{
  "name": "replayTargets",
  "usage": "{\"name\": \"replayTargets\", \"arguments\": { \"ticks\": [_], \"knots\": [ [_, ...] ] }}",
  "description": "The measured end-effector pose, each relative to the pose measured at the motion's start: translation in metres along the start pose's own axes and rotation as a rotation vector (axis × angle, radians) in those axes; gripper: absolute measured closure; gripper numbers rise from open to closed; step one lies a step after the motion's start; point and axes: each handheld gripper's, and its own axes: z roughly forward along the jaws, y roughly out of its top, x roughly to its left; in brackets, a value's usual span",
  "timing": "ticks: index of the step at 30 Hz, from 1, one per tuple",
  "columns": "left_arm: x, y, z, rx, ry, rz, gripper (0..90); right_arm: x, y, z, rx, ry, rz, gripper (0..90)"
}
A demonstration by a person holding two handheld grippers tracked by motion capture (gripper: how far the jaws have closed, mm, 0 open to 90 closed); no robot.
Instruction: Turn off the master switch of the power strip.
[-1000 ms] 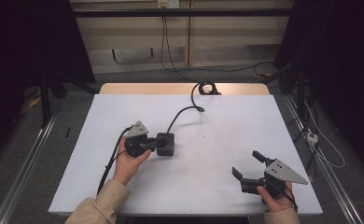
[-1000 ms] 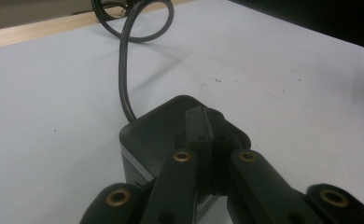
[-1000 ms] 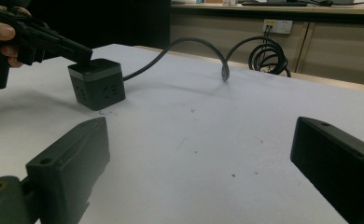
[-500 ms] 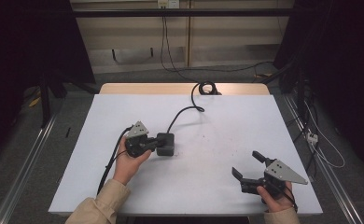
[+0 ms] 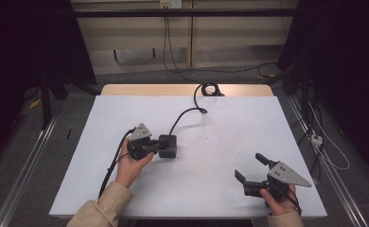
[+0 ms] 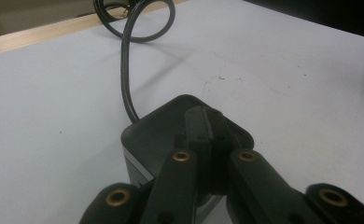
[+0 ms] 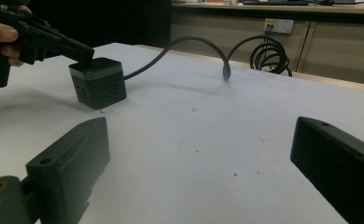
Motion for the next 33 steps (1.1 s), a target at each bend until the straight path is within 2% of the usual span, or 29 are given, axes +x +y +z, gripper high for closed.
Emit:
{"name": "replayTargets", "arguments": {
  "ticks": [5, 21, 33],
  "knots": [
    [-0.0013, 0.0001, 0.0001, 0.002, 0.007, 0.015, 90.0, -0.0001, 0.0, -0.0001, 0.0, -0.001, 0.0, 4.4],
    [-0.0005, -0.0003, 0.0007, -0.002, 0.003, 0.004, 90.0, 0.0, -0.0002, -0.0001, 0.0, 0.0, 0.001, 4.4],
    [-0.0018, 0.0003, 0.0006, 0.003, 0.015, 0.013, 90.0, 0.0002, -0.0001, -0.0004, -0.002, -0.001, 0.001, 4.4]
  ]
}}
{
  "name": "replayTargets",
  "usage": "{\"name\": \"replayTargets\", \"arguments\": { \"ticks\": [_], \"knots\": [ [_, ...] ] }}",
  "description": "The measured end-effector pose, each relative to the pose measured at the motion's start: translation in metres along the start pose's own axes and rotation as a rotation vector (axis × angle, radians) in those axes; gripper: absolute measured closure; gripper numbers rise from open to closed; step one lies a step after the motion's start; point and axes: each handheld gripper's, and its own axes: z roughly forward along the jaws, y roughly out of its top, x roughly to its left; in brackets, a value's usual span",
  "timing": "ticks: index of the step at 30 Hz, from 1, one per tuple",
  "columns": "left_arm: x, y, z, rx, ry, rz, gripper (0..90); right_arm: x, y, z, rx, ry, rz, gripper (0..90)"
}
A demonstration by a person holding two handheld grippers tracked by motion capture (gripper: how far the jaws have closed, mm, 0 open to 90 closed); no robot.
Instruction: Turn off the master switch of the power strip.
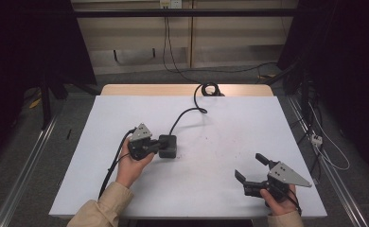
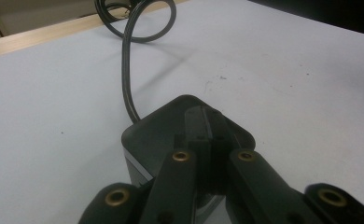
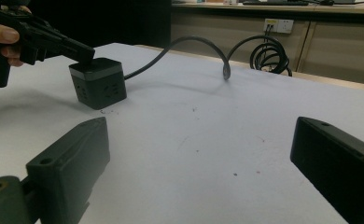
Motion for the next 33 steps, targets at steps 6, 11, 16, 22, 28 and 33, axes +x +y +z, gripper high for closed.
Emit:
{"name": "replayTargets", "arguments": {
  "ticks": [6, 11, 16, 22, 28, 33],
  "knots": [
    [-0.0015, 0.0004, 0.0, 0.004, 0.006, 0.006, 90.0, 0.0001, 0.0001, -0.0002, -0.001, 0.0, -0.001, 4.4],
    [-0.0018, 0.0009, -0.0002, 0.008, 0.008, 0.012, 90.0, -0.0001, 0.0, -0.0006, -0.001, 0.0, -0.004, 4.4],
    [-0.003, 0.0016, -0.0003, 0.014, 0.02, 0.023, 90.0, 0.0001, -0.0002, -0.0007, 0.0, 0.0, -0.002, 4.4],
    [-0.0034, 0.0025, -0.0005, 0.024, 0.03, 0.038, 90.0, 0.0009, 0.0001, -0.0009, 0.0, 0.0, -0.002, 4.4],
    [-0.0053, 0.0023, -0.0002, 0.025, 0.03, 0.057, 90.0, 0.0003, -0.0002, -0.0011, 0.0, -0.002, -0.002, 4.4],
    [-0.0033, 0.0008, -0.0005, 0.013, 0.015, 0.026, 90.0, 0.0007, -0.0002, -0.0006, 0.002, 0.001, -0.002, 4.4]
  ]
}}
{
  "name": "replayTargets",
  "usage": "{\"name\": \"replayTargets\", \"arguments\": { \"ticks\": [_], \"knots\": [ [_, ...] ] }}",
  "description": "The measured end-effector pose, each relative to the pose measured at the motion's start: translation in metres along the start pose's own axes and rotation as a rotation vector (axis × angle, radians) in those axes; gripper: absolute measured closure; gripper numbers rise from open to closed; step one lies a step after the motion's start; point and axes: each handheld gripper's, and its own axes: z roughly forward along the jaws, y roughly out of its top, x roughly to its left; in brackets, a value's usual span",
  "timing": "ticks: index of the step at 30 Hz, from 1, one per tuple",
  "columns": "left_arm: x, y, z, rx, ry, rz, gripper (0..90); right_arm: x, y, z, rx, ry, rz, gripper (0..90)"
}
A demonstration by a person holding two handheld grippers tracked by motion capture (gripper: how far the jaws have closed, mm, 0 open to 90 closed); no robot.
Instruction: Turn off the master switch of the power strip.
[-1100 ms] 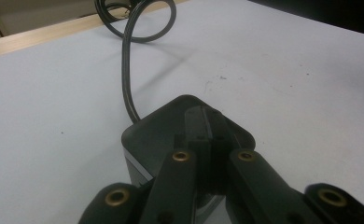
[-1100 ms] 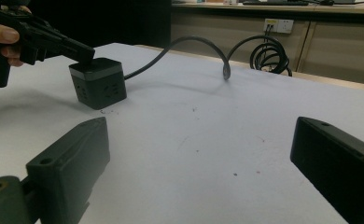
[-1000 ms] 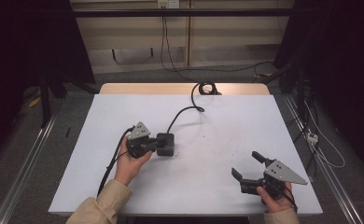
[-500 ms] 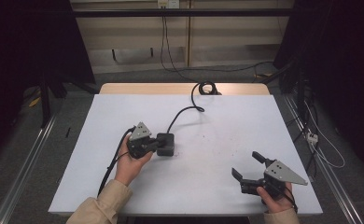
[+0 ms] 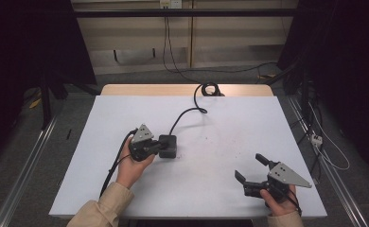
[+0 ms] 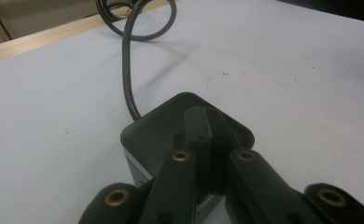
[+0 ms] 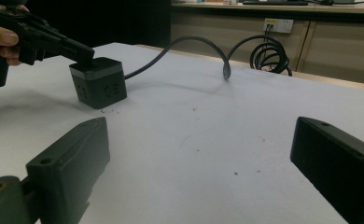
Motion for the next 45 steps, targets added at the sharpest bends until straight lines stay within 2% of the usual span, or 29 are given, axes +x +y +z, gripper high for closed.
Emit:
{"name": "replayTargets", "arguments": {
  "ticks": [7, 11, 14, 17, 28, 33, 38, 45],
  "knots": [
    [0.001, -0.001, 0.0, -0.008, -0.012, -0.007, 90.0, -0.002, 0.0, 0.001, 0.0, -0.001, 0.005, 4.4],
    [0.0, -0.001, 0.0, -0.007, -0.022, -0.021, 90.0, -0.001, 0.0, 0.001, 0.0, -0.001, 0.005, 4.4],
    [0.002, 0.0, -0.002, -0.027, -0.038, -0.046, 90.0, -0.001, 0.0, 0.001, 0.001, 0.001, 0.004, 4.5],
    [0.001, 0.0, -0.001, -0.023, -0.034, -0.039, 90.0, -0.001, 0.0, 0.001, 0.0, 0.0, 0.005, 4.4],
    [0.002, 0.0, -0.001, -0.031, -0.044, -0.057, 90.0, -0.001, 0.0, 0.001, -0.001, 0.001, 0.004, 4.5],
    [0.002, 0.002, -0.004, -0.054, -0.067, -0.087, 90.0, -0.002, 0.0, 0.001, -0.002, 0.0, 0.004, 4.5],
    [0.004, 0.003, -0.009, -0.08, -0.076, -0.133, 80.4, -0.002, 0.0, 0.001, -0.003, 0.0, 0.004, 4.4],
    [0.008, 0.005, -0.018, -0.091, -0.074, -0.161, 67.3, -0.001, 0.0, 0.001, -0.001, 0.003, 0.003, 4.5]
  ]
}}
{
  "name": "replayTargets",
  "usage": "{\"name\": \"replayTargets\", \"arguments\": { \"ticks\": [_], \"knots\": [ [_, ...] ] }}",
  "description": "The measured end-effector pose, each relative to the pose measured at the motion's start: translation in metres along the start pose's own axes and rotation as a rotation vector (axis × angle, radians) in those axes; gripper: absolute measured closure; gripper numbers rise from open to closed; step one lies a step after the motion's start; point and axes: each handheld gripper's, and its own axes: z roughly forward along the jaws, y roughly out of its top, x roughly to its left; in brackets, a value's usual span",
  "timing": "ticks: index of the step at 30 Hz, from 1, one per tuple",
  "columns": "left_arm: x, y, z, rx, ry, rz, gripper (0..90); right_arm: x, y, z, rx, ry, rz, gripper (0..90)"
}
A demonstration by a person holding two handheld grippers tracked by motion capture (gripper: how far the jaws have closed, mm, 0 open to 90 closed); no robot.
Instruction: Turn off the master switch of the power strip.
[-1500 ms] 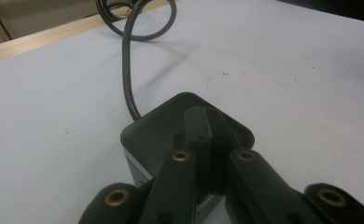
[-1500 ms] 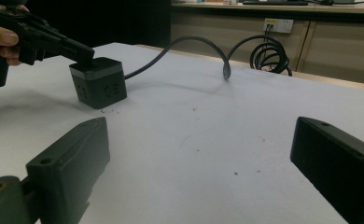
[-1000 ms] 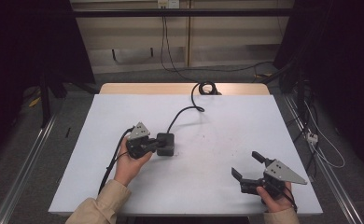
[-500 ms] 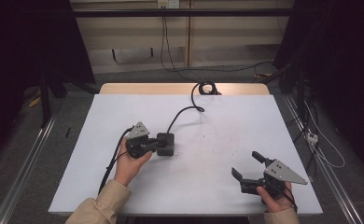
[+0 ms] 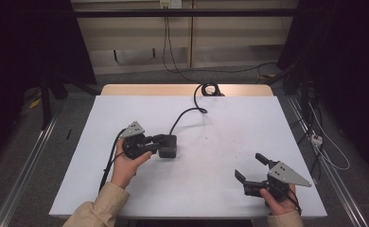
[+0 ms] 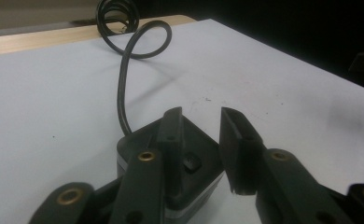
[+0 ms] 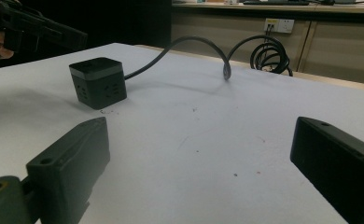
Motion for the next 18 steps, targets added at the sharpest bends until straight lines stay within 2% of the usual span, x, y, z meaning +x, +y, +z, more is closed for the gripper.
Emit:
{"name": "replayTargets", "arguments": {
  "ticks": [7, 13, 18],
  "knots": [
    [0.0004, 0.0009, -0.0026, 0.011, 0.0, -0.01, 49.7, -0.0003, 0.0001, 0.0003, -0.001, 0.0, -0.001, 4.5],
    [-0.0014, 0.0022, -0.0032, 0.017, 0.002, 0.011, 32.5, -0.0003, 0.0003, 0.0004, -0.001, 0.001, -0.001, 4.5],
    [-0.0025, 0.0013, -0.0042, 0.021, -0.007, 0.016, 23.4, -0.0001, 0.0007, 0.0012, -0.002, 0.003, 0.001, 4.5]
  ]
}}
